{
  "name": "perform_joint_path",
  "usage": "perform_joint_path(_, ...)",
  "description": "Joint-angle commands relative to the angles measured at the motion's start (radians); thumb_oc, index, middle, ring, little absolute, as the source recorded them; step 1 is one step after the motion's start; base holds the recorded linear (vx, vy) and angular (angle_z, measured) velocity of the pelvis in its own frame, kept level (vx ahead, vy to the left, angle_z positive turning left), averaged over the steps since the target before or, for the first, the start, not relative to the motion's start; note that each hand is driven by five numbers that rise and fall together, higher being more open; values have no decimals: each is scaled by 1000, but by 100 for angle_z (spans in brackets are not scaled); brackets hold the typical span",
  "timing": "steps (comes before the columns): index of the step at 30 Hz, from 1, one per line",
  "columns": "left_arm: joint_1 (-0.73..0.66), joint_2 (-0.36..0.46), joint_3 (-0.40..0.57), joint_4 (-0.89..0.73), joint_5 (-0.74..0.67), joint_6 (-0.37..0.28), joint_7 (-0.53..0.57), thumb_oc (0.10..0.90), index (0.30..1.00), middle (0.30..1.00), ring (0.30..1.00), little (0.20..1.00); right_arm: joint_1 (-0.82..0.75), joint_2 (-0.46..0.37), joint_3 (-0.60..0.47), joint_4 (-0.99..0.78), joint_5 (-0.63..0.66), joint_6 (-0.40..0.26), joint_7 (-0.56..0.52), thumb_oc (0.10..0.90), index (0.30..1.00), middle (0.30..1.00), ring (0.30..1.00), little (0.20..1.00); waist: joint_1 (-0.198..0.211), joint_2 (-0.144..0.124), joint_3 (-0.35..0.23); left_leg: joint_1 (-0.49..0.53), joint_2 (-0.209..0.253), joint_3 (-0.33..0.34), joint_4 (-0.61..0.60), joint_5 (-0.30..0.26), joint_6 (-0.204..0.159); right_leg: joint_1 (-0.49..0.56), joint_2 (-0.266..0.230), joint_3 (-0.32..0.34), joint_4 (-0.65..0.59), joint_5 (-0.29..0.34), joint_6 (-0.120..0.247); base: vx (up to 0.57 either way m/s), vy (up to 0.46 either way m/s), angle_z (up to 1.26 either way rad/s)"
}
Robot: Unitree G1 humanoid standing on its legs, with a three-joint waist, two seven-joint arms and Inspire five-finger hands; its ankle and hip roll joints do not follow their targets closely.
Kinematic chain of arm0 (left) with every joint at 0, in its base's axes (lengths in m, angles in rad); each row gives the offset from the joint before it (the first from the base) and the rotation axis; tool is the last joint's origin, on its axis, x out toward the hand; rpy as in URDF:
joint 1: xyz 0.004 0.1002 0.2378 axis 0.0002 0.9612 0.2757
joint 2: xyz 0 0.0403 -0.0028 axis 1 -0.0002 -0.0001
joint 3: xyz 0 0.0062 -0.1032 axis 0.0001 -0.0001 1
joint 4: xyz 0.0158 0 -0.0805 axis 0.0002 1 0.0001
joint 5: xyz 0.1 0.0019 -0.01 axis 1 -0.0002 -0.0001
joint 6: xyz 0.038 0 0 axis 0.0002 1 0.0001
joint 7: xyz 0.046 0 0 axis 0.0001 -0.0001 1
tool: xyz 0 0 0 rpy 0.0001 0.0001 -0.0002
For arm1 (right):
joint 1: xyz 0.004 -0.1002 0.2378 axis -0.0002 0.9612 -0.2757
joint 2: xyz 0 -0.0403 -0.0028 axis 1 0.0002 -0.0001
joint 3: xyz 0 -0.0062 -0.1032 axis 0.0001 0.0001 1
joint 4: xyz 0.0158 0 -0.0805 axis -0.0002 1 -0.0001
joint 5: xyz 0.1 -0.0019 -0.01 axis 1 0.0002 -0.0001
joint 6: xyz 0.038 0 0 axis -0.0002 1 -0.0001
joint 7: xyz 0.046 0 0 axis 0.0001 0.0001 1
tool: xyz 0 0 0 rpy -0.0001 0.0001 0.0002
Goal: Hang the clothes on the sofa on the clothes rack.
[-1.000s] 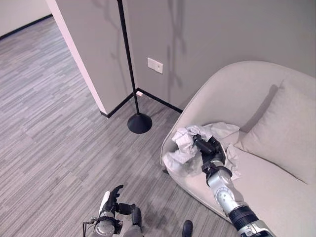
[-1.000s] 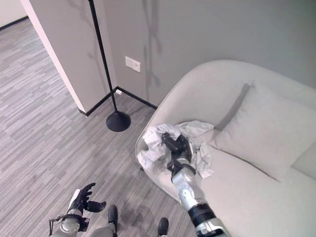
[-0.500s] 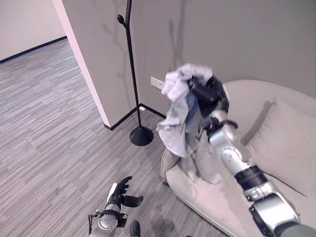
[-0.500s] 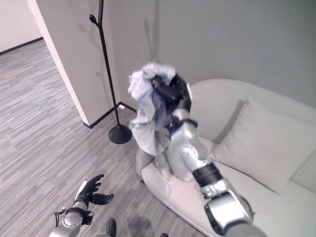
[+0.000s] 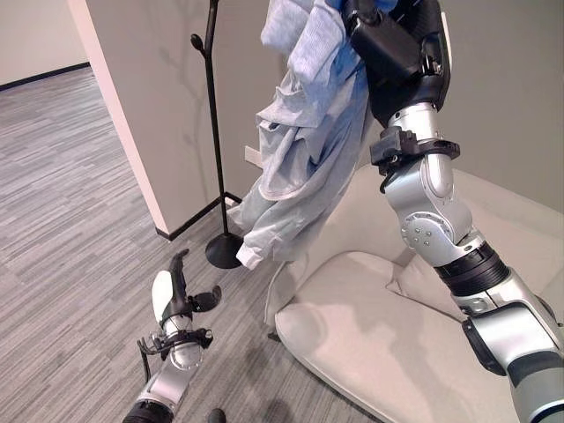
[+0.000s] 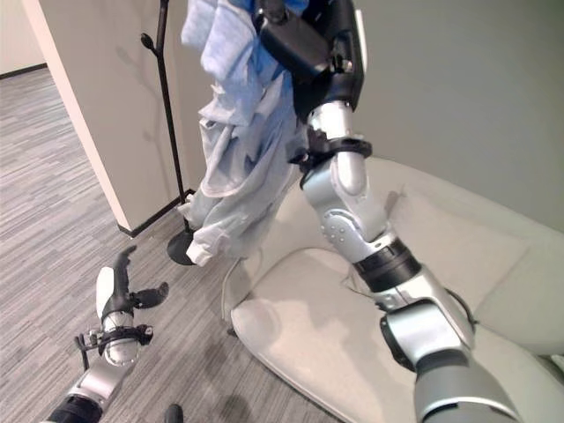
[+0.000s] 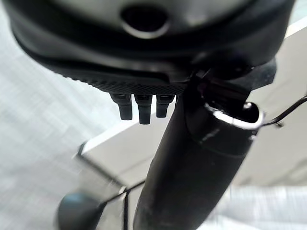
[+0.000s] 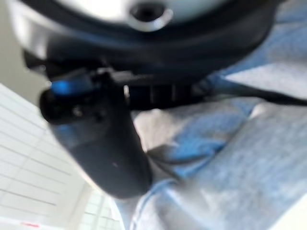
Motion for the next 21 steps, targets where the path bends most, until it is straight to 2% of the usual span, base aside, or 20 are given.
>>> perform_joint_path(1, -109, 72, -19, -75, 121, -72, 129, 800, 900, 900, 900, 900, -152, -83, 18, -77, -6, -157, 12, 400, 300, 300, 300, 300, 29, -8, -101, 79, 112, 26, 5, -117, -87, -22, -86, -27, 46, -56, 68, 23, 12, -11)
perform_joint_path(5, -119, 89, -39, -175, 148, -87, 127, 800, 900, 900, 900, 900, -161, -116, 47, -126, -12, -165, 15, 400, 300, 300, 300, 300, 25, -17, -103, 82, 112, 30, 5, -123, -86, -25, -86, -21, 48, -57, 71, 11, 5, -4)
perform_joint_path(10, -146, 13, -122, -211, 28, -138, 32, 800, 900, 900, 900, 900, -181, -104, 70, -127, -9, -159, 12, 400, 300, 300, 300, 300, 16, -26, -105, 84, 112, 30, 5, -125, -84, -26, -87, -19, 47, -56, 70, 7, -2, -2)
perform_joint_path(17, -193, -140, -314, -199, -322, -186, -243, 800, 900, 900, 900, 900, -232, -41, 81, -61, -24, -132, -19, 400, 300, 300, 300, 300, 1, -32, -100, 81, 109, 24, 5, -126, -75, -28, -81, -14, 48, -58, 65, 0, 0, 0)
perform_joint_path(21, -201, -168, -396, -189, -384, -170, -349, 800, 900, 900, 900, 900, -256, 6, 66, -17, -14, -130, -23, 400, 300, 300, 300, 300, -1, -36, -96, 81, 110, 23, 5, -130, -73, -26, -78, -9, 48, -60, 63, 0, 0, 0)
